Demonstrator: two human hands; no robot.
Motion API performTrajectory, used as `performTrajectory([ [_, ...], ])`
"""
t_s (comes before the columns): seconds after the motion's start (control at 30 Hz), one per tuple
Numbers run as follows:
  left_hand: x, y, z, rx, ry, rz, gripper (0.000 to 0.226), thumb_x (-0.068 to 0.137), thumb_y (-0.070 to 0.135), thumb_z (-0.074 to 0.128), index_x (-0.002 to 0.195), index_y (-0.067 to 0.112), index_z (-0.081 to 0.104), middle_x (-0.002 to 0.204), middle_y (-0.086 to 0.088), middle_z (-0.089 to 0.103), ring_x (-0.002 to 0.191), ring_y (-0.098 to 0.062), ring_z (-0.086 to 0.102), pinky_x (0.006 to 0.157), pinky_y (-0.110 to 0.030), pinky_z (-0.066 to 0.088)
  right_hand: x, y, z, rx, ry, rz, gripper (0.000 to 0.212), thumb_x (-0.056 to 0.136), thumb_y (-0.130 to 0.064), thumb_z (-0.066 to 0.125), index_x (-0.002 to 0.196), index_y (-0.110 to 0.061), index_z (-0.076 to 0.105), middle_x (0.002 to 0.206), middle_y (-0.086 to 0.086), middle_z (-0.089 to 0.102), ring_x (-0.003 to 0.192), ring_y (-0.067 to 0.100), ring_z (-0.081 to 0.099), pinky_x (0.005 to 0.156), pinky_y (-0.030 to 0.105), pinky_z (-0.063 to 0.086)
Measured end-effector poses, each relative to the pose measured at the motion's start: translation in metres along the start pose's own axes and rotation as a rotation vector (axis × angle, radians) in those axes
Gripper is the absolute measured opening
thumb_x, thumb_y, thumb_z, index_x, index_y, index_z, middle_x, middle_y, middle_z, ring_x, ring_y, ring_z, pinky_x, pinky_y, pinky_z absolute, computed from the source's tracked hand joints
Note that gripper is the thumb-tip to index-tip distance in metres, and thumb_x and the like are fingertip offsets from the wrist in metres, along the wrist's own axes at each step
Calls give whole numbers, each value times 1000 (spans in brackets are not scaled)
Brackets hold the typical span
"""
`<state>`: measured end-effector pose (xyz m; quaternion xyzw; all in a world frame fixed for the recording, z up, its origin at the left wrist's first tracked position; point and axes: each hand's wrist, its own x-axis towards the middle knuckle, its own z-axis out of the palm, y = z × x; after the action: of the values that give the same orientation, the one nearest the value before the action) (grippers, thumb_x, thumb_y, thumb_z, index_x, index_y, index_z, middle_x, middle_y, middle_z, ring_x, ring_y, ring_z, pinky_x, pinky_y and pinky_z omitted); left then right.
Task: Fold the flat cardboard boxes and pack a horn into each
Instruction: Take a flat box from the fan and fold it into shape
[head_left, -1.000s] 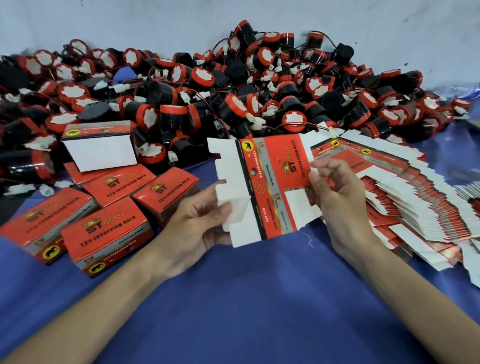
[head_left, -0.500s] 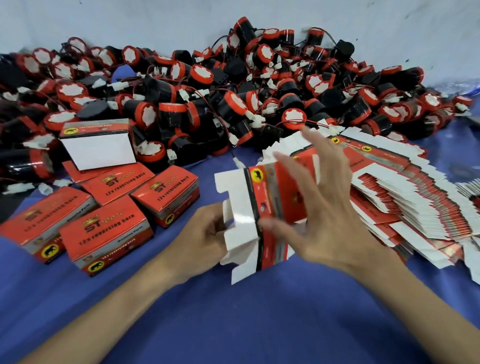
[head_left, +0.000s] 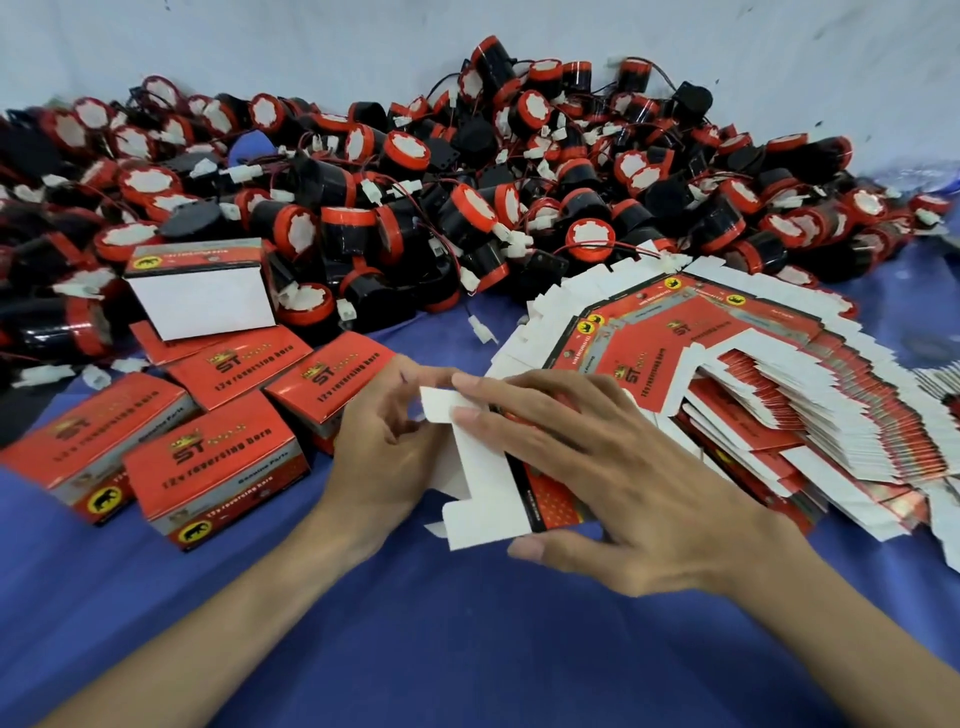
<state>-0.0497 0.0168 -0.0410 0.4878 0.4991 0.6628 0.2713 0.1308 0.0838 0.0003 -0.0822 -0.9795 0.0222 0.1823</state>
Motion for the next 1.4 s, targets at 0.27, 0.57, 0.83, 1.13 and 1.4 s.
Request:
performTrajectory([
  [0.27, -4, 5, 0, 22, -81, 127, 28, 83, 1, 53, 100, 24, 57, 129, -1, 54, 99, -18, 66, 72, -28, 56, -2, 8, 2, 72, 158, 176, 65, 91, -56, 36, 149, -33, 20, 147, 4, 28, 126, 23, 37, 99, 40, 35],
  [0.57, -6, 6, -3, 180, -363, 47, 59, 76, 45, 67, 123, 12, 56, 125, 0, 54, 112, -9, 55, 91, -18, 42, -1, 8, 7, 138, 172, 149, 65, 90, -48, 43, 148, -26, 26, 149, 6, 27, 123, 10, 34, 97, 29, 35],
  [0.83, -5, 6, -2, 156, -452, 19, 85, 68, 70, 67, 129, 16, 45, 125, -1, 49, 123, -24, 49, 99, -31, 42, -1, 9, 2, 266, 184, 57, 61, 86, -38, 55, 138, -10, 44, 150, 4, 38, 115, 35, 48, 99, 43, 38],
  [1.13, -4, 4, -2, 125, -468, -10, 89, 63, 63, 76, 130, 14, 43, 125, -4, 52, 120, -28, 53, 90, -42, 48, -2, 8, -5, 231, 166, 15, 56, 79, -38, 64, 125, -7, 60, 139, 2, 51, 103, 32, 53, 93, 38, 43],
  [1.4, -6, 3, -2, 229, -469, 23, 91, 57, 73, 73, 125, 21, 44, 125, 8, 45, 120, -24, 50, 98, -37, 45, 0, 6, -3, 134, 124, -4, 42, 70, -38, 75, 97, -5, 73, 102, 4, 67, 87, 28, 53, 77, 35, 45],
])
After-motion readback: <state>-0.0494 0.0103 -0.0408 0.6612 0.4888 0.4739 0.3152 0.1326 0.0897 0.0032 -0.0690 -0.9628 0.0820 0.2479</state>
